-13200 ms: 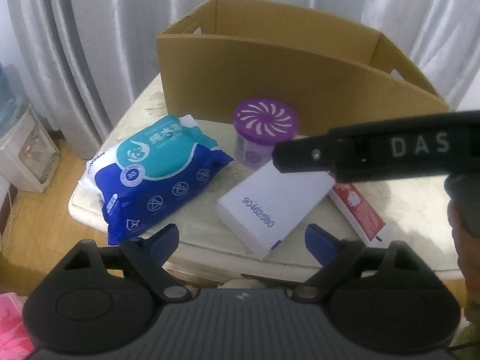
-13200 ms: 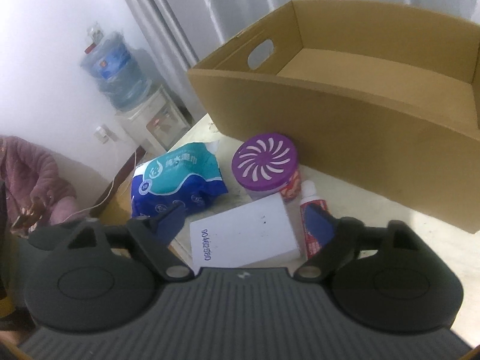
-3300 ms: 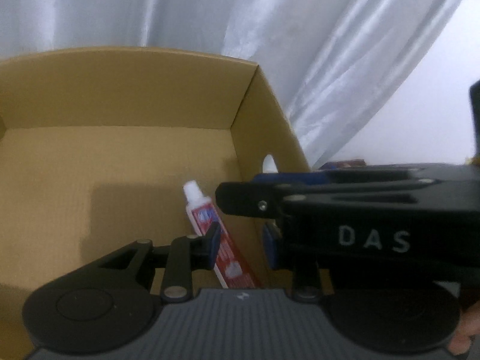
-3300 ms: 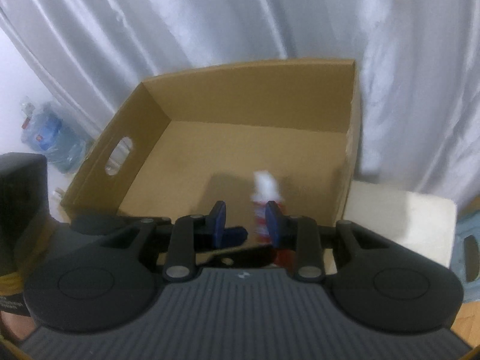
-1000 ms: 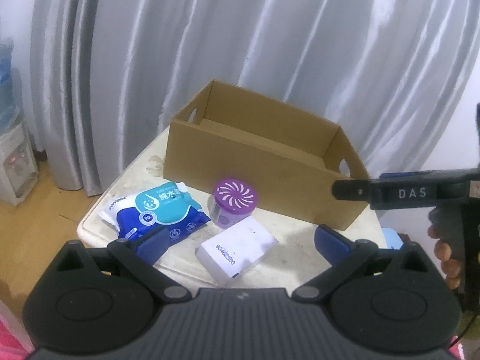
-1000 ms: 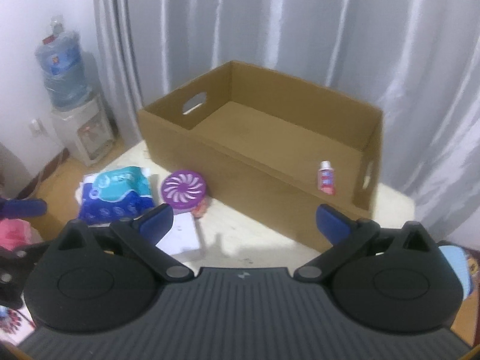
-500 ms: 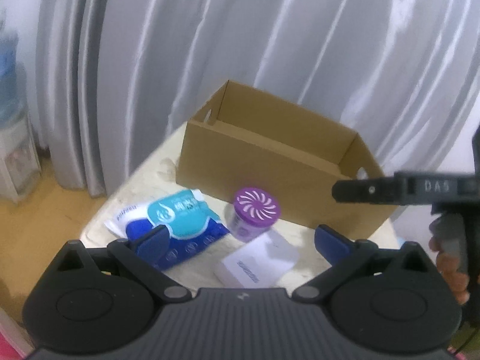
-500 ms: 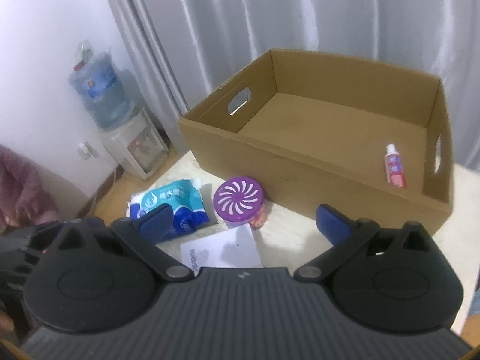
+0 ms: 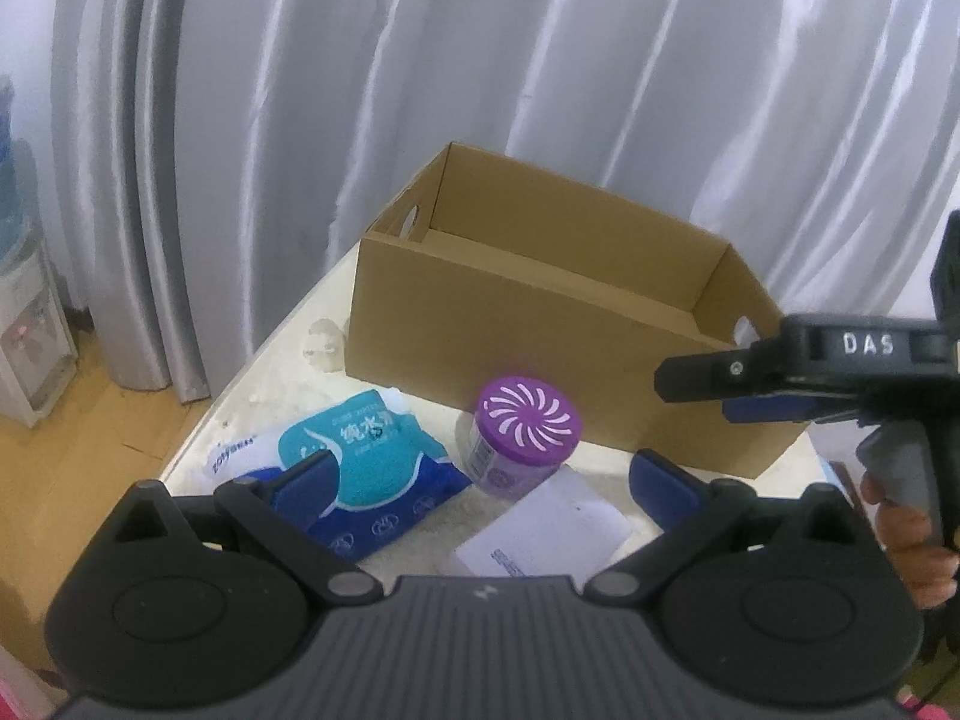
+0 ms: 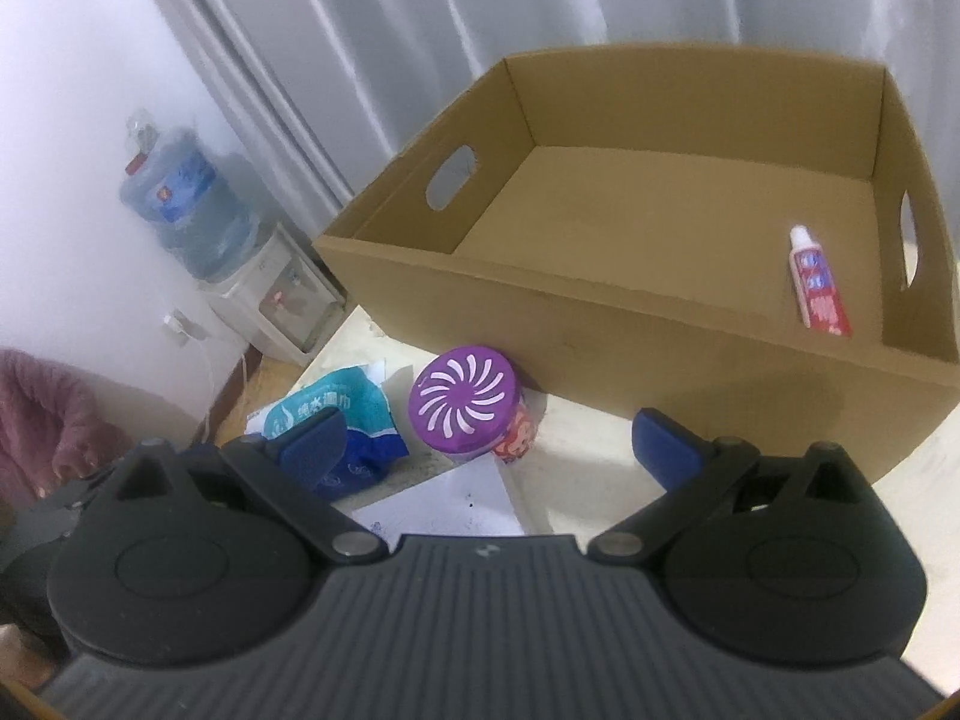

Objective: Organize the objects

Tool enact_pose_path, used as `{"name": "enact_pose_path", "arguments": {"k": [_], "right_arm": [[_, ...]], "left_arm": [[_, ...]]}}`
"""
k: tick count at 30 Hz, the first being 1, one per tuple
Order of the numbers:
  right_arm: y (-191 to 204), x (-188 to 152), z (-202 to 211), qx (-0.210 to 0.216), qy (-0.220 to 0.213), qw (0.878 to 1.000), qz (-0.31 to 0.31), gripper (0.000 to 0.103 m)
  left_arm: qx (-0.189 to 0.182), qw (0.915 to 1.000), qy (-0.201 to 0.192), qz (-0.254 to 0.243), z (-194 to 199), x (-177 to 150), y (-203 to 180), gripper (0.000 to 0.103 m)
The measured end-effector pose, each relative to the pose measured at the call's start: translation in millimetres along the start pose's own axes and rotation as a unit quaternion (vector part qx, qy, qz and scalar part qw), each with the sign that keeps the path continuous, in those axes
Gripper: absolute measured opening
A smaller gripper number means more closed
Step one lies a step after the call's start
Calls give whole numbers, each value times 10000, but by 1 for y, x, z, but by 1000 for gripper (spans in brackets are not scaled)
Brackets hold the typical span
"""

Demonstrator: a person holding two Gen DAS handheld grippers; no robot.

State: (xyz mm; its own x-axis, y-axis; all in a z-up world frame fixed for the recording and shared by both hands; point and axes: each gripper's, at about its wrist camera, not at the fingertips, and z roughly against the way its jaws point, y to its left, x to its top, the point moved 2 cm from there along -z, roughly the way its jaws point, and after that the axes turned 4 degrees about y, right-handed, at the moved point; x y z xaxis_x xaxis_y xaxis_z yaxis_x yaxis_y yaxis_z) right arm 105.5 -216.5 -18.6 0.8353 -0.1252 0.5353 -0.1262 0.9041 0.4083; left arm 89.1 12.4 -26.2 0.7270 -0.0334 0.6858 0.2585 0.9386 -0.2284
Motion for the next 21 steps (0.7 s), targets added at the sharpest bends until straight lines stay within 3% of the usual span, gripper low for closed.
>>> {"name": "enact_pose_path", "arguments": {"k": [8, 21], "right_arm": [[-11, 2, -14, 63, 38, 9997, -235, 102], [-22, 5, -41, 343, 115, 9980, -528, 96]], "left_arm": [[274, 9994, 99, -159, -21, 6, -4, 103], [367, 9927, 211, -1133, -62, 18, -33, 98]]}}
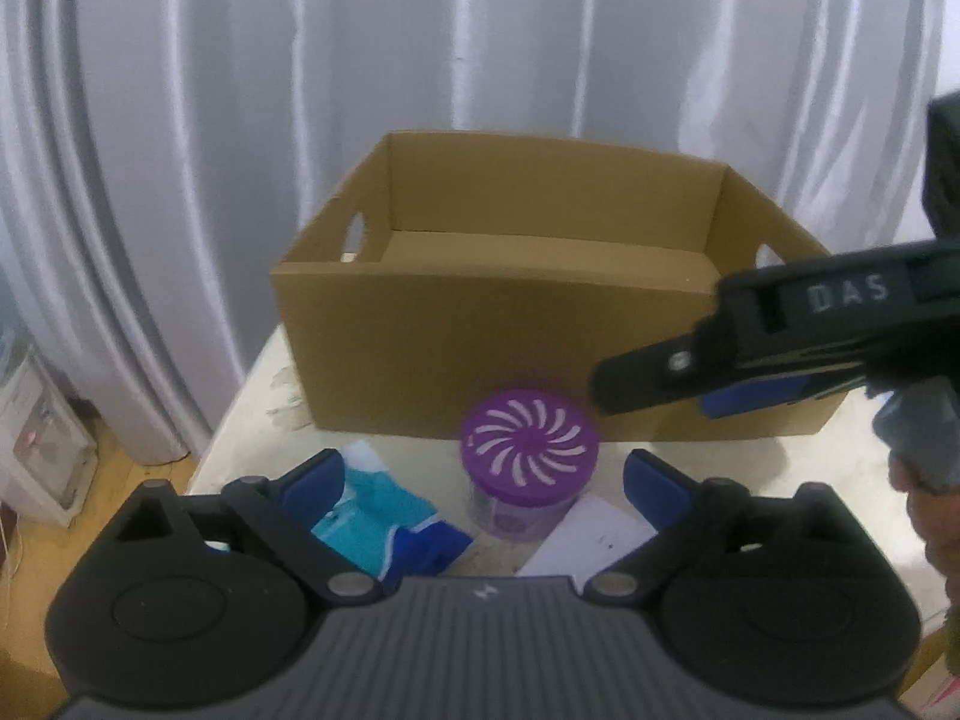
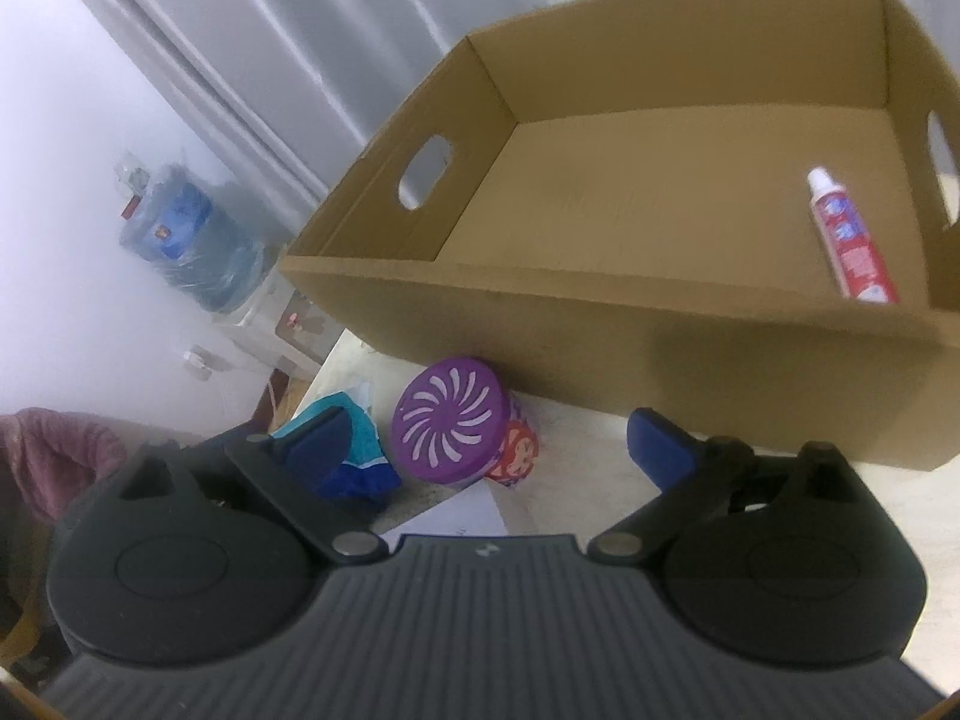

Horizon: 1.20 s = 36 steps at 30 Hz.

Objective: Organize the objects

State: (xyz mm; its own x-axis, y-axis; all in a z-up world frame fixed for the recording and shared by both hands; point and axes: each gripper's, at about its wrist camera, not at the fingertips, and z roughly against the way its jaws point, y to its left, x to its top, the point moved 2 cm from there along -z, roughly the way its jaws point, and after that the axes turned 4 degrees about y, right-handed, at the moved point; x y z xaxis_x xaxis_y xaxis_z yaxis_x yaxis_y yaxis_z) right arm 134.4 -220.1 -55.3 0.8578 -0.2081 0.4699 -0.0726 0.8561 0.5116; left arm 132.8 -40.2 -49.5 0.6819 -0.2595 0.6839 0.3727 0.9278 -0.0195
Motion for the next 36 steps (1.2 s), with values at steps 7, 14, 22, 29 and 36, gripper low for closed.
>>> {"name": "enact_pose_path", "arguments": {"k": [7, 14, 22, 29, 36], "right_arm": [[-2, 1, -21, 274, 144, 9993, -201, 84], [-10, 3, -41, 477, 281, 9973, -480, 72], [-18, 4, -60, 695, 437, 9936, -782, 54], [-16, 6, -63, 691, 482, 9941, -676, 37], [-7, 8, -51, 745, 374, 9953, -483, 34]], "left_arm": [[-153, 9995, 254, -80, -21, 3, -6, 87], [-178, 9980, 591, -133, -35, 1, -8, 72], [-375, 9963, 750, 210, -48, -1, 0, 62], [-284, 9968, 628, 407, -44, -4, 8, 63], [-195, 9982, 421, 392, -31, 4, 9, 63]]}}
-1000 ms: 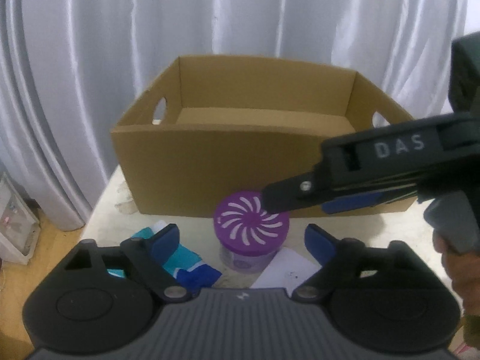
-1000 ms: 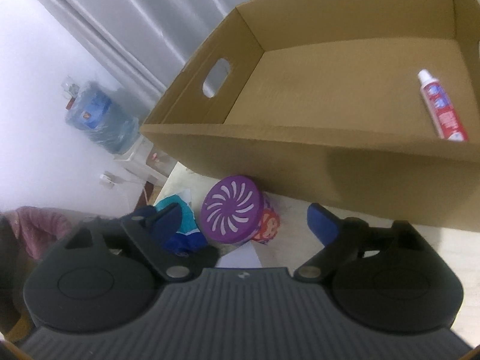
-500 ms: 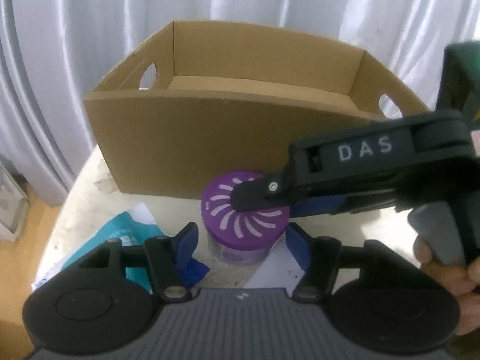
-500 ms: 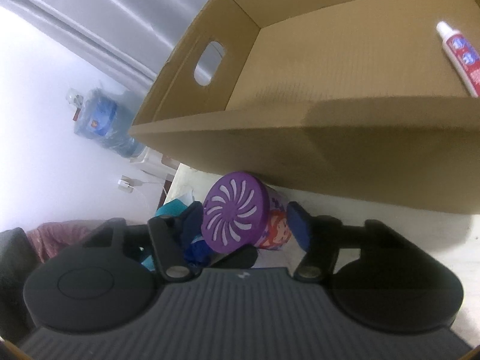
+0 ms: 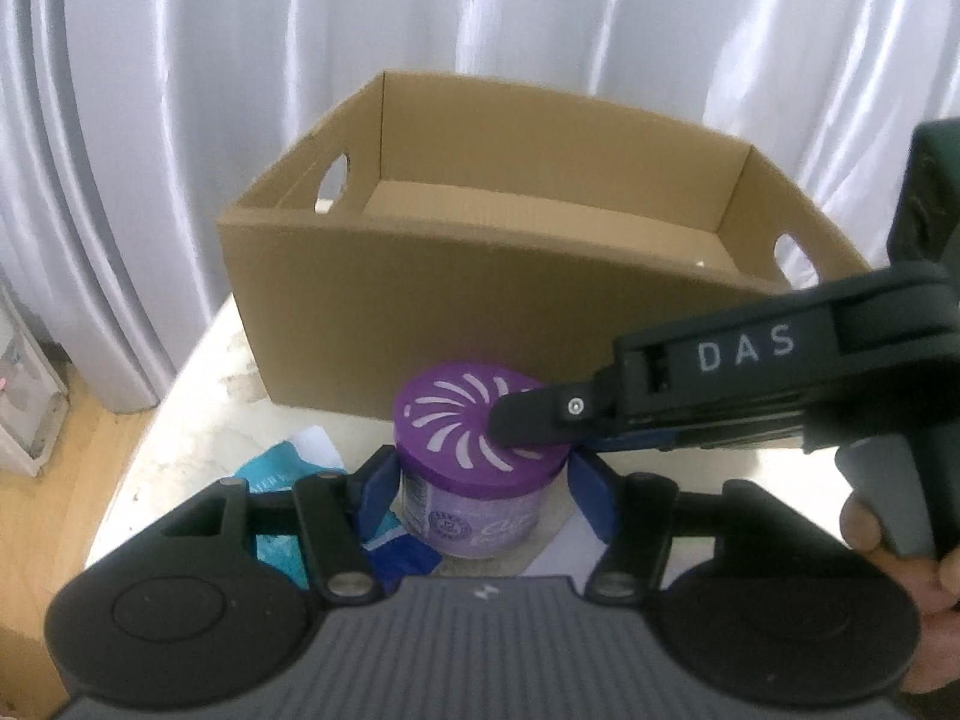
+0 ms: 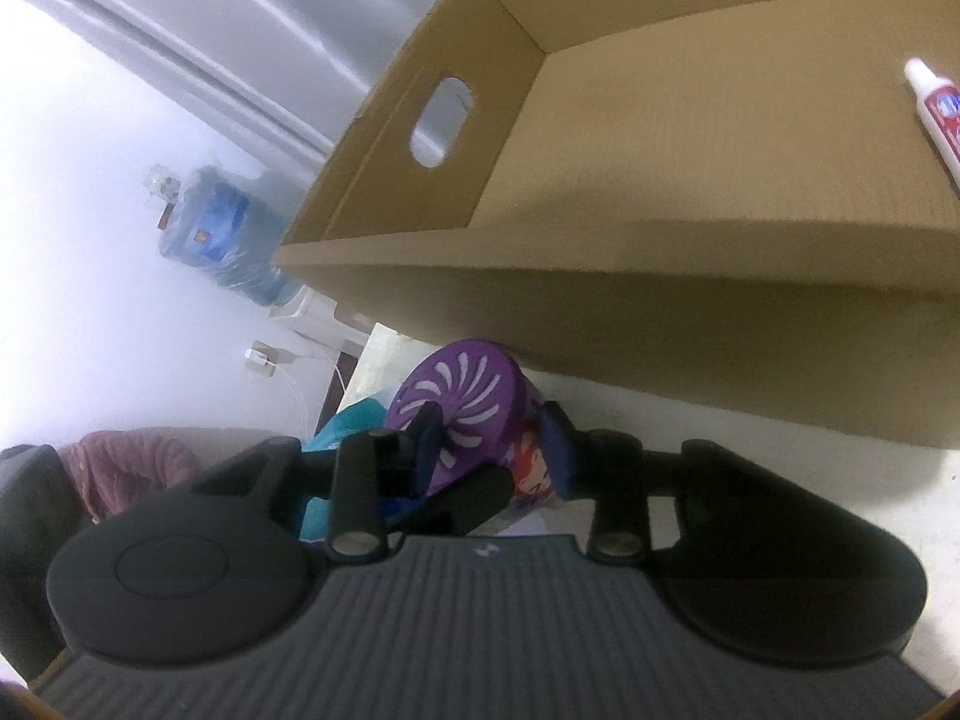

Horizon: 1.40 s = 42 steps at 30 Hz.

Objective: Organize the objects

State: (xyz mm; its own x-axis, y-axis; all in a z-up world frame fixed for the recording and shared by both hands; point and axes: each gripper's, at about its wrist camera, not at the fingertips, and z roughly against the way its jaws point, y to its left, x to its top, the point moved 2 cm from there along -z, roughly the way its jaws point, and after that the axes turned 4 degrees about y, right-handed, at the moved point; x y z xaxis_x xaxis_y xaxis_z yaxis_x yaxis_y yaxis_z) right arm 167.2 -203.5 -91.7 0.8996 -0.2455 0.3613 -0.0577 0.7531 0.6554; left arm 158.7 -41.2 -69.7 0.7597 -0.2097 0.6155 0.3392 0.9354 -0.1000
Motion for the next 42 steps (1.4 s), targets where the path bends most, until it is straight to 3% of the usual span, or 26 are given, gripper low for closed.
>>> {"name": "enact_pose_path", "arguments": {"k": [17, 31, 42], "right_arm": [[21, -21, 51, 42, -138, 9990, 423, 33], [28, -58, 55, -252, 53, 9950, 969, 33], [29, -53, 60, -243, 53, 9954, 930, 36]], "left_arm": [[-171, 9987, -483, 62, 54, -16, -27, 62], [-235, 9987, -447, -41, 56, -51, -35, 61], [-185, 9989, -409, -114, 60, -61, -31, 66]]}}
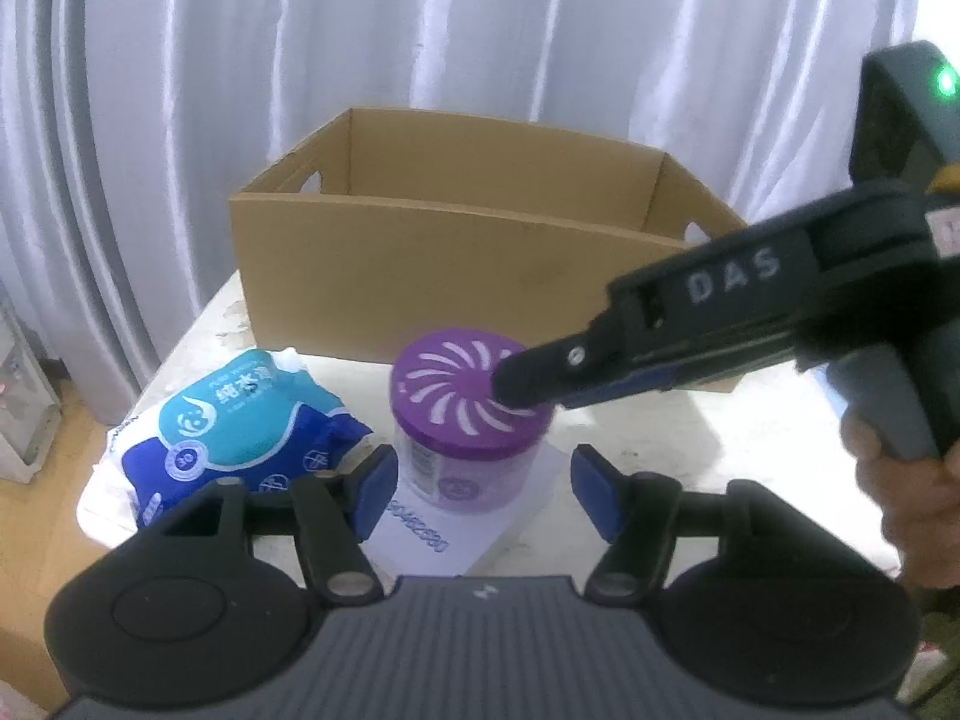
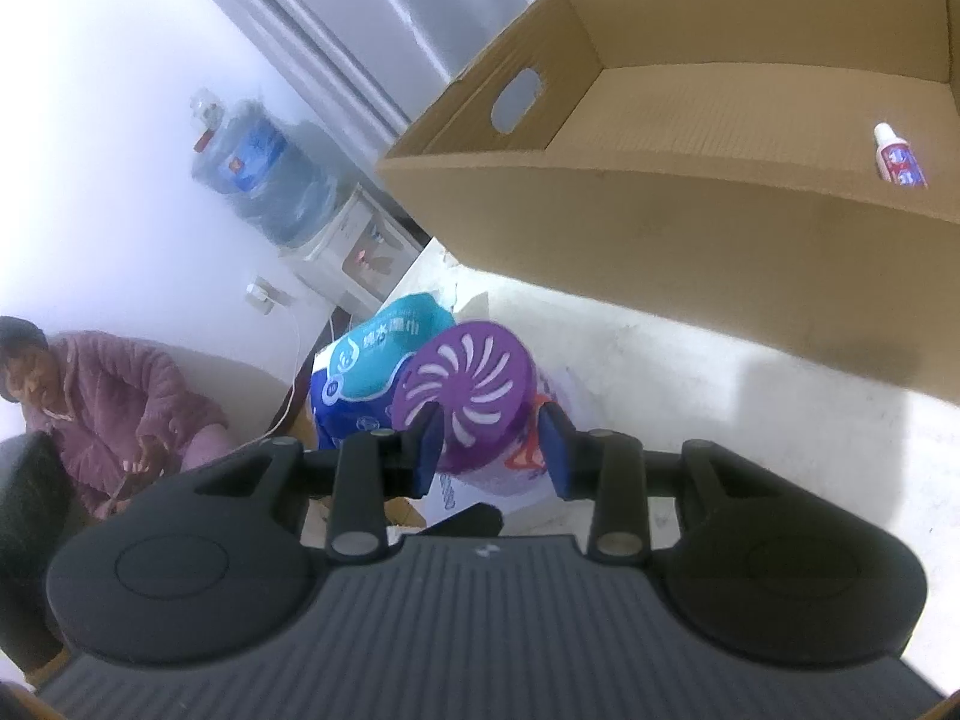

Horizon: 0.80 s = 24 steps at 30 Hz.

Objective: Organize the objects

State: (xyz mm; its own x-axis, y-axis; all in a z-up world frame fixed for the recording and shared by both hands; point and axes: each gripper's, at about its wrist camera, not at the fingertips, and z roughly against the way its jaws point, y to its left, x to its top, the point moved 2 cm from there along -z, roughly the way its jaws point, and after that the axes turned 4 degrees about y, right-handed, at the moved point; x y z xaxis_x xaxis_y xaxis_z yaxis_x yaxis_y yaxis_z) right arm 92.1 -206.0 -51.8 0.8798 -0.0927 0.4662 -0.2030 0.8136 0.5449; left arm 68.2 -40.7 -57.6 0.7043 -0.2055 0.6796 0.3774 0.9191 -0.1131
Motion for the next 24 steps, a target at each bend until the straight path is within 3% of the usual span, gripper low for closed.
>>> {"name": "enact_pose_path", "arguments": {"k": [8, 15, 24], "right_arm": [[-8, 15, -1, 25, -106, 9998, -135, 44], [-12, 20, -19, 97, 55, 9995, -286, 45], [-4, 13, -21, 114, 221, 9995, -173, 46]], "left_arm": [[22, 9999, 163, -23, -14, 6, 9, 67], [-79, 9996, 263, -73, -32, 10, 9, 64], [-32, 9995, 279, -118, -25, 4, 3, 64]]}}
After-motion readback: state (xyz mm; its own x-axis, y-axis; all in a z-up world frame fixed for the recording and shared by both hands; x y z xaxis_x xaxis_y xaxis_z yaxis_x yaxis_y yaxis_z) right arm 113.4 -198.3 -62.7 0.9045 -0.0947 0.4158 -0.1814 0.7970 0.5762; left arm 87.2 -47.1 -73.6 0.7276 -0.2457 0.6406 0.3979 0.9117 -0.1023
